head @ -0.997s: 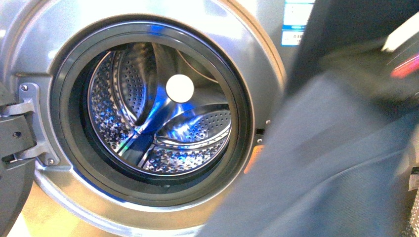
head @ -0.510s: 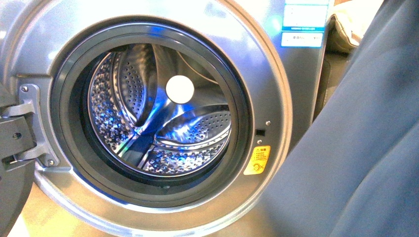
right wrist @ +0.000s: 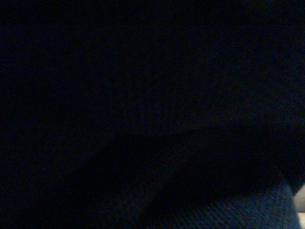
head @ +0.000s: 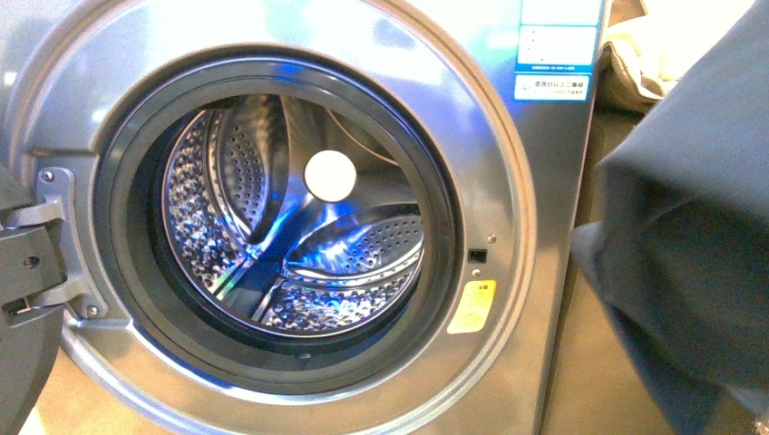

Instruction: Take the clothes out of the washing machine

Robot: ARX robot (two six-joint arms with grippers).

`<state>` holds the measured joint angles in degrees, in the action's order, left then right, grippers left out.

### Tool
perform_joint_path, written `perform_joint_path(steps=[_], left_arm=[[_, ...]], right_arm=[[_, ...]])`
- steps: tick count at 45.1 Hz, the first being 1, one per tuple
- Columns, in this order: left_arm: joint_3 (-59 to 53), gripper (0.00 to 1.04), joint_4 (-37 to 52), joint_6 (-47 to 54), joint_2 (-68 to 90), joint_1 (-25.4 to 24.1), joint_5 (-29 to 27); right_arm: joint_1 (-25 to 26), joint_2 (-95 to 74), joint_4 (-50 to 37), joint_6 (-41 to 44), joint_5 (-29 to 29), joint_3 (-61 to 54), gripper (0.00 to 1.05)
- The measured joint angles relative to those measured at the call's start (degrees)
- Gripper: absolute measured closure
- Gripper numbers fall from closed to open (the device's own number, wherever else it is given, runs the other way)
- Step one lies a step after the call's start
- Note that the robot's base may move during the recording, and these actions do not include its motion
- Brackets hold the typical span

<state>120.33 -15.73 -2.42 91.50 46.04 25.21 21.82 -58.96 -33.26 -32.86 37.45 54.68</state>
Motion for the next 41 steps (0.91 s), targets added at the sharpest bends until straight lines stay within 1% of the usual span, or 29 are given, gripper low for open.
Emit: perform_joint_path(steps=[7,13,15,17,20,25,27,29,33,36,41], left_arm=[[0.0,0.29,0.0,0.0,0.0,0.0,0.0],[0.0,0.09,0.0,0.0,0.0,0.0,0.0],[0.0,0.05,0.0,0.0,0.0,0.0,0.0],[0.0,0.07,0.0,0.0,0.0,0.0,0.0],[0.0,0.06,0.0,0.0,0.0,0.0,0.0],[0.0,0.07,0.0,0.0,0.0,0.0,0.0],[0.0,0.07,0.0,0.0,0.0,0.0,0.0],[0.0,0.07,0.0,0.0,0.0,0.0,0.0],[0.0,0.07,0.0,0.0,0.0,0.0,0.0],[0.0,0.07,0.0,0.0,0.0,0.0,0.0],[0.0,0.07,0.0,0.0,0.0,0.0,0.0]], right_arm=[[7.1,-2.1,-0.8,-2.4,2.5,3.9,0.98],[13.6,-4.2,-2.1,-5.5,4.6,7.4,0.98],[16.2,-5.0,-2.2,-6.8,6.0,8.8,0.98],[19.1,-6.0,-2.2,-8.4,7.9,10.5,0.98],[23.8,-7.5,-2.1,-10.2,11.3,12.6,0.98],[28.1,-8.8,-1.2,-11.0,14.5,13.3,0.98],[30.4,-9.7,0.7,-10.5,15.8,13.3,0.98],[31.5,-10.2,1.9,-9.8,16.4,13.3,0.98],[33.4,-10.8,10.1,-4.4,17.0,12.6,0.98],[33.9,-11.2,16.2,0.3,16.8,11.6,0.98],[34.0,-13.3,24.1,9.7,14.9,9.4,0.98]])
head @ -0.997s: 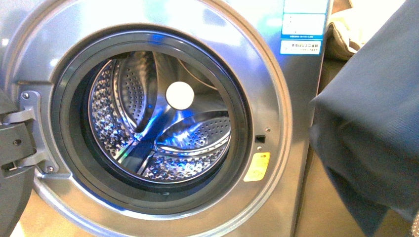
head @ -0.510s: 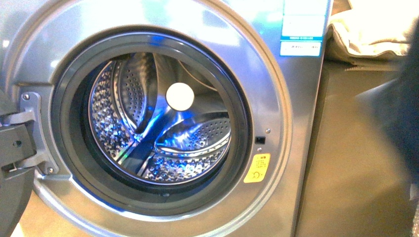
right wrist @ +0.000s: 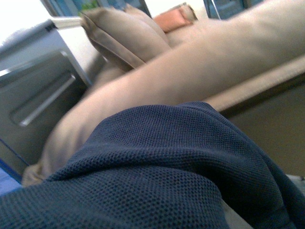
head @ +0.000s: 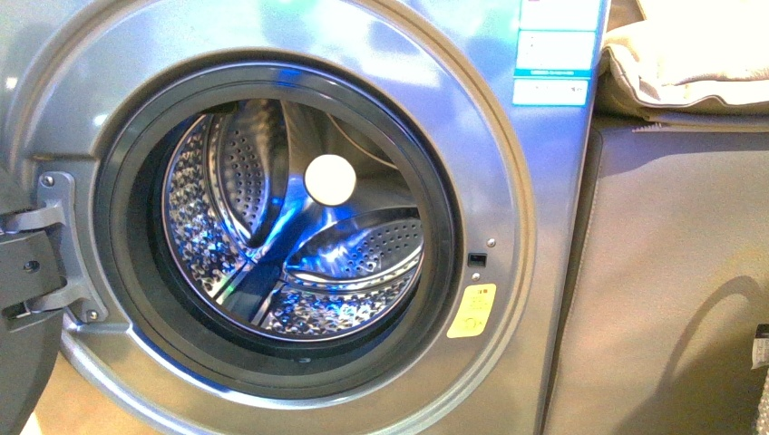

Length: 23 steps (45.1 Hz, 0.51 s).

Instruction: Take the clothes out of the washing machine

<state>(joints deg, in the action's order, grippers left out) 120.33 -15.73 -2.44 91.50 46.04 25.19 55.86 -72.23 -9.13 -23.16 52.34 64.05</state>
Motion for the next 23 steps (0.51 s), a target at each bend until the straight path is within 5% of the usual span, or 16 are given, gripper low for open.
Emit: perform_joint_path(steps=[10,23], left_arm=[[0.0,0.07,0.0,0.0,0.0,0.0,0.0],[0.0,0.07,0.0,0.0,0.0,0.0,0.0]], right_arm=[[0.5,-10.4,6.6,17.5,-7.3,-6.9,0.98],[1.1,-22.5,6.7,25.8,-11.2,-13.3,0.98]])
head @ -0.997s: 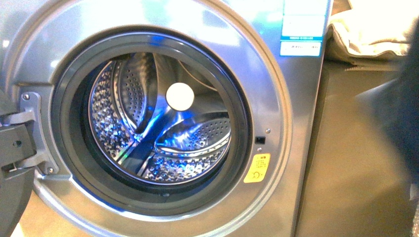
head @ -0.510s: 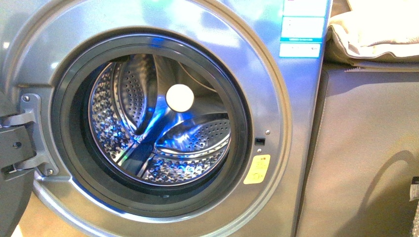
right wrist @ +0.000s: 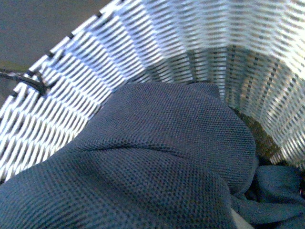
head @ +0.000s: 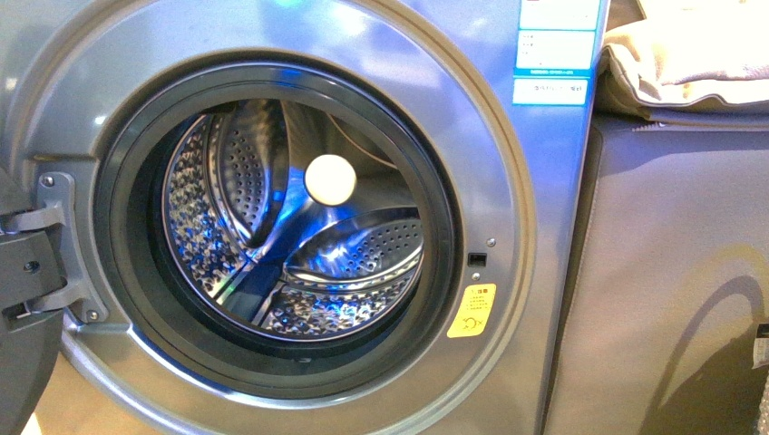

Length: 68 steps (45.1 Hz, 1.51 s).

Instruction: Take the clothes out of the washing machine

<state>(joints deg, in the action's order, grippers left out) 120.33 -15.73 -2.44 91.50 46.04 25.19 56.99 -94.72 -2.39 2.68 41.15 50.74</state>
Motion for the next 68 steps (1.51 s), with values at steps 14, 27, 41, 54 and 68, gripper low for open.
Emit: perform_joint_path(steps=[14,27,41,54,68], left_arm=[[0.0,0.07,0.0,0.0,0.0,0.0,0.0],[0.0,0.07,0.0,0.0,0.0,0.0,0.0],[0.0,0.07,0.0,0.0,0.0,0.0,0.0],[0.0,0.07,0.0,0.0,0.0,0.0,0.0],[0.0,0.07,0.0,0.0,0.0,0.0,0.0]], right_arm=[[1.4,-20.3,4.3,-10.6,-1.0,8.4,0.98],[-0.8,-21.9,3.6,-16.2,1.2,8.1,0.98],[-2.9,-19.4,-8.2,-23.3,-0.8,2.2,0.58],[-5.6,-4.2,-8.6,-25.2,6.3,-6.8,0.08],[-8.5,13.2,-11.3,-24.7,9.3,-13.5,0.08]])
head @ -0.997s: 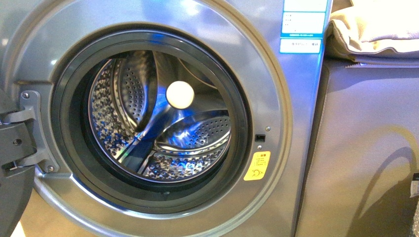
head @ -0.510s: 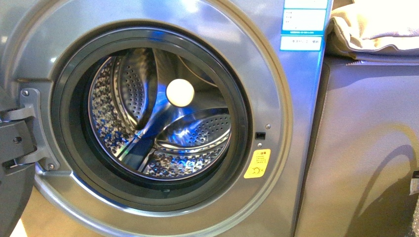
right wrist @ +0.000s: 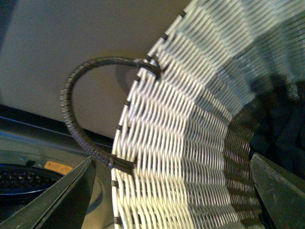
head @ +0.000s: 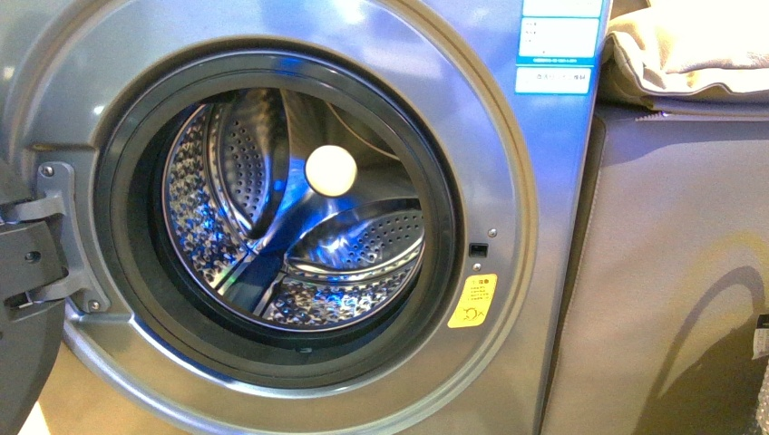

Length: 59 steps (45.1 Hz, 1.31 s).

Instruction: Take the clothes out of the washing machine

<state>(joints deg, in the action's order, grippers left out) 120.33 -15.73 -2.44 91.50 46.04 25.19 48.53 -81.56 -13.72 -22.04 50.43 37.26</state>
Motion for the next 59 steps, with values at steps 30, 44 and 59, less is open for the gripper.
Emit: perform_joint_path(steps=[30,44,59], left_arm=[[0.0,0.07,0.0,0.0,0.0,0.0,0.0],[0.0,0.07,0.0,0.0,0.0,0.0,0.0],[0.0,0.07,0.0,0.0,0.0,0.0,0.0]], right_arm=[[-20.1,43.8,-11.4,10.8,-10.0,-16.0,0.08],[-33.7,55.7,-11.2,15.4,-24.2,-23.1,0.08],[-48.2,64.3,7.6,21.5,-50.2,-26.8,0.59]])
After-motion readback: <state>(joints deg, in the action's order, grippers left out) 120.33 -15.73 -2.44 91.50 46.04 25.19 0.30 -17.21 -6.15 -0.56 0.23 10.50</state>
